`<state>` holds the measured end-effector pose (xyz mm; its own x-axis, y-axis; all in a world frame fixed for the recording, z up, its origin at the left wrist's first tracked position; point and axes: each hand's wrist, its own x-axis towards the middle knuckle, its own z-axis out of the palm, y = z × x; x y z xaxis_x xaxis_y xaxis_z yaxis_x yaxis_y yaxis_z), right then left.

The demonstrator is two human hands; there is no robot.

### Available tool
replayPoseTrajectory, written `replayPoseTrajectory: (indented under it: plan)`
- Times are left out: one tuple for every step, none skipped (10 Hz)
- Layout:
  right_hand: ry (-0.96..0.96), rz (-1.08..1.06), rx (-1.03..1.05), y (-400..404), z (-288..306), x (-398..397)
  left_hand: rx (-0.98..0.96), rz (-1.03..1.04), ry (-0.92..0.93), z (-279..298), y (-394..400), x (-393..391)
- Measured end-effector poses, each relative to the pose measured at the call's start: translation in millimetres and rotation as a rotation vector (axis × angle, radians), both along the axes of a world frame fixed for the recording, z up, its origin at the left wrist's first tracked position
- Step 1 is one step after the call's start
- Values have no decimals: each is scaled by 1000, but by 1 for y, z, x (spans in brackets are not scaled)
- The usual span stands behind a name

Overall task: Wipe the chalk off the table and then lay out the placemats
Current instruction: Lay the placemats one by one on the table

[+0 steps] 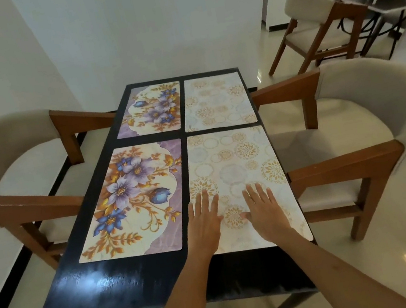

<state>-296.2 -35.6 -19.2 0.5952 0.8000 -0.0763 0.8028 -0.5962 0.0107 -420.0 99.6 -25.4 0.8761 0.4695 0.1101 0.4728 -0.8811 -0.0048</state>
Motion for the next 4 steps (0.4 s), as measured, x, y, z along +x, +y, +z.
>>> replayPoseTrajectory:
  plan:
    - [-135,-20,110,18,19,2,62,14,-83,18,10,0]
    - [-217,-63,290,42,58,4,129,80,-179,56,21,4]
    - [-292,-31,428,67,99,8,211,136,-266,94,44,9]
    - [-352,-8,565,87,147,10,304,154,-352,149,57,15]
